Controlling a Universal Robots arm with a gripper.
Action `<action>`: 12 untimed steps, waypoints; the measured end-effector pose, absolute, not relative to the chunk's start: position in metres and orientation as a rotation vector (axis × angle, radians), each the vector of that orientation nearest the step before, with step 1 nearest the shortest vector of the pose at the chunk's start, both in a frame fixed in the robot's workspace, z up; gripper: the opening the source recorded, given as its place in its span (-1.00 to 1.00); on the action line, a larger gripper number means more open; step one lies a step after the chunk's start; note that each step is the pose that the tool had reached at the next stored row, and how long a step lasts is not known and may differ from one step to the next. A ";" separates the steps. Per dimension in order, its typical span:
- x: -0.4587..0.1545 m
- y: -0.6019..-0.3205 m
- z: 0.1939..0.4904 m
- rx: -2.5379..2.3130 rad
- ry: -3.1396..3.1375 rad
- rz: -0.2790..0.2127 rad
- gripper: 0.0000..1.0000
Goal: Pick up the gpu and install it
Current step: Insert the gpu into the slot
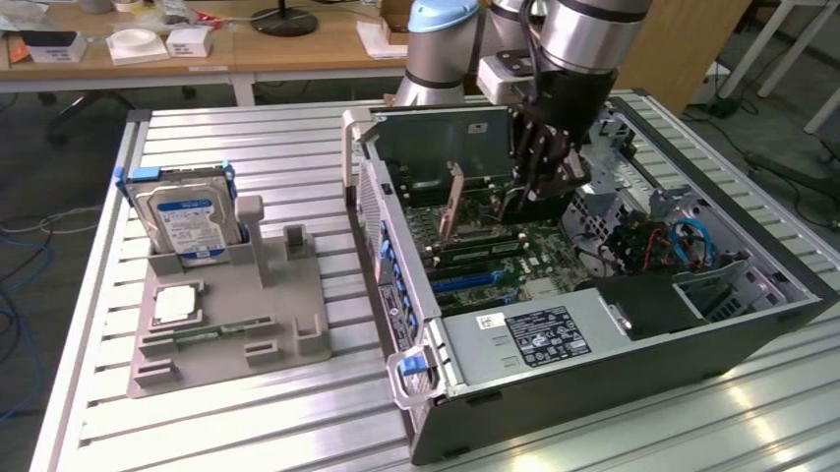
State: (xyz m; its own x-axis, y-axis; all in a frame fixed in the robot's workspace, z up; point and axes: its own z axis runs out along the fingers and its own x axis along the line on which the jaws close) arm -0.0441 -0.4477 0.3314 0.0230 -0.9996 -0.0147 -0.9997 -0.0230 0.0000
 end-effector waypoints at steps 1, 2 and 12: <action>-0.044 -0.448 0.330 -2.240 2.189 0.017 -0.47; -0.045 -0.449 0.328 -2.240 2.189 0.017 -0.47; -0.058 -0.450 0.315 -2.240 2.189 0.018 -0.47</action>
State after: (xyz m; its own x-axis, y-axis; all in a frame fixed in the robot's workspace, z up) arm -0.0584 -0.4499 0.3148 0.0231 -0.9996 -0.0148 -0.9997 -0.0231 0.0016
